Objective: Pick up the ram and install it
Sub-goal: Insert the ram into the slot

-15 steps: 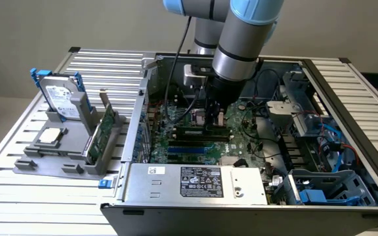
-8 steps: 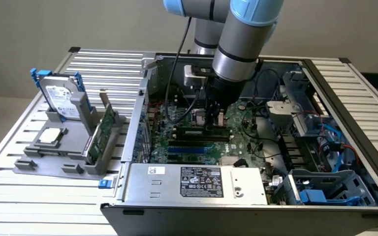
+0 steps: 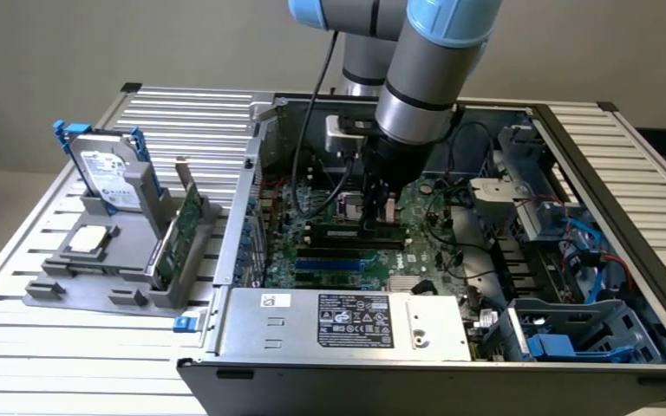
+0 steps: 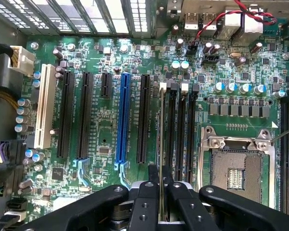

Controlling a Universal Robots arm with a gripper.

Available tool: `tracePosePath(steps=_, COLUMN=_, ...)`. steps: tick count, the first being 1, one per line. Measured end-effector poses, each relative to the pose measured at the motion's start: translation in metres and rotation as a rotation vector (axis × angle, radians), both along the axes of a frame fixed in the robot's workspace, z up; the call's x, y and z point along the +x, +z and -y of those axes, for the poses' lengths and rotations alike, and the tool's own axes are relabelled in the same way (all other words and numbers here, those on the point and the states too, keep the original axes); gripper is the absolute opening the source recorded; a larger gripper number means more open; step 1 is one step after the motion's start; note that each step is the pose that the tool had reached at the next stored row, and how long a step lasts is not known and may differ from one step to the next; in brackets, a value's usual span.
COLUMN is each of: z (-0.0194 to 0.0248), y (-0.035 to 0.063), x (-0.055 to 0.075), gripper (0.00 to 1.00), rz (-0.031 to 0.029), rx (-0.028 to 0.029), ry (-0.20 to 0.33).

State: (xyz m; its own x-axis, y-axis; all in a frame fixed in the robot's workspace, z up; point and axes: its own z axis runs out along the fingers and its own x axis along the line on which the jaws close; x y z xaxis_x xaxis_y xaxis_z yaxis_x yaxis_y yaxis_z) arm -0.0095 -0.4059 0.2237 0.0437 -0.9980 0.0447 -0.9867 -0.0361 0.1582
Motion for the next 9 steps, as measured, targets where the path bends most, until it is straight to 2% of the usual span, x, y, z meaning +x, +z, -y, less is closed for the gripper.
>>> tracePosePath(steps=9, z=0.0, y=-0.0012, x=0.0003, gripper=0.14, rz=0.0, rx=0.0001, ry=-0.005)
